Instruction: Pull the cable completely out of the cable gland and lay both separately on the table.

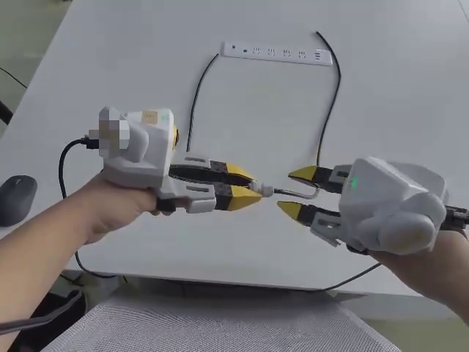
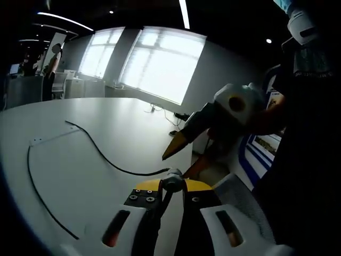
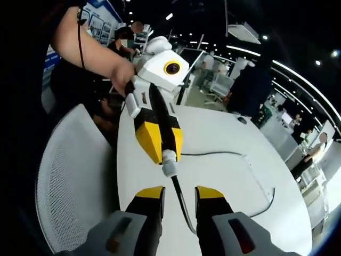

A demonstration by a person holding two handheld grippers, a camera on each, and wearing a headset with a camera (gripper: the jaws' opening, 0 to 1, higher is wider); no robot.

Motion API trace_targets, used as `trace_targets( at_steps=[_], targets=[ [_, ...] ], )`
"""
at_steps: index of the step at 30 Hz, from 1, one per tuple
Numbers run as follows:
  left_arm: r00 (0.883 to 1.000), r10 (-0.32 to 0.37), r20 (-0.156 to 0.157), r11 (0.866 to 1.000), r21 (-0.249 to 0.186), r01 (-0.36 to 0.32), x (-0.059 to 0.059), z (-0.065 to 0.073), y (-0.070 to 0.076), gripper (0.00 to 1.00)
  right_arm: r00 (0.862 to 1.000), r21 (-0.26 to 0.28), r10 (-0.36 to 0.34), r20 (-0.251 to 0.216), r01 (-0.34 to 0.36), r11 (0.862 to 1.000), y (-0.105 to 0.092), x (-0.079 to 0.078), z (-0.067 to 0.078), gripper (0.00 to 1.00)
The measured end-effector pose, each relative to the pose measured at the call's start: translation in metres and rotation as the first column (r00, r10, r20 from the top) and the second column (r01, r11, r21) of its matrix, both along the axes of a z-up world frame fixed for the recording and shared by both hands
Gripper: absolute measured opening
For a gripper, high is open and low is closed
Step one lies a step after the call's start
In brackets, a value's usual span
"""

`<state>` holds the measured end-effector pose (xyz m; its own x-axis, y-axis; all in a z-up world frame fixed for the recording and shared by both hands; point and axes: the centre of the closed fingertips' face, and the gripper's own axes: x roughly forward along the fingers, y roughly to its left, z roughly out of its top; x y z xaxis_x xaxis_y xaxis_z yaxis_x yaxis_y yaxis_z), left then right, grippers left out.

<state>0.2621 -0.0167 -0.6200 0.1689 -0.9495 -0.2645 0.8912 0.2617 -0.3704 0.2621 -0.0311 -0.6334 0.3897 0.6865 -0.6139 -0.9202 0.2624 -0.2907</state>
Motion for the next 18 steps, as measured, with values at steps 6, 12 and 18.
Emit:
trace_targets(
  at_steps=[6, 12, 18],
  targets=[
    [1.0, 0.0, 0.002, 1.0, 0.005, 0.0, 0.0, -0.0018, -0.0003, 0.15, 1.0, -0.025, 0.001, 0.03, 0.0, 1.0, 0.004, 0.002, -0.0033, 0.05],
    [1.0, 0.002, 0.008, 1.0, 0.013, -0.002, 0.001, -0.0036, 0.0004, 0.15, 0.999, -0.002, -0.043, 0.001, 0.043, 0.999, 0.0039, 0.003, -0.0055, 0.01],
    [1.0, 0.005, 0.007, 1.0, 0.016, -0.005, 0.0031, -0.0046, -0.0025, 0.15, 0.992, 0.036, -0.122, -0.043, 0.123, 0.992, -0.0012, 0.0075, -0.0057, 0.0]
  ],
)
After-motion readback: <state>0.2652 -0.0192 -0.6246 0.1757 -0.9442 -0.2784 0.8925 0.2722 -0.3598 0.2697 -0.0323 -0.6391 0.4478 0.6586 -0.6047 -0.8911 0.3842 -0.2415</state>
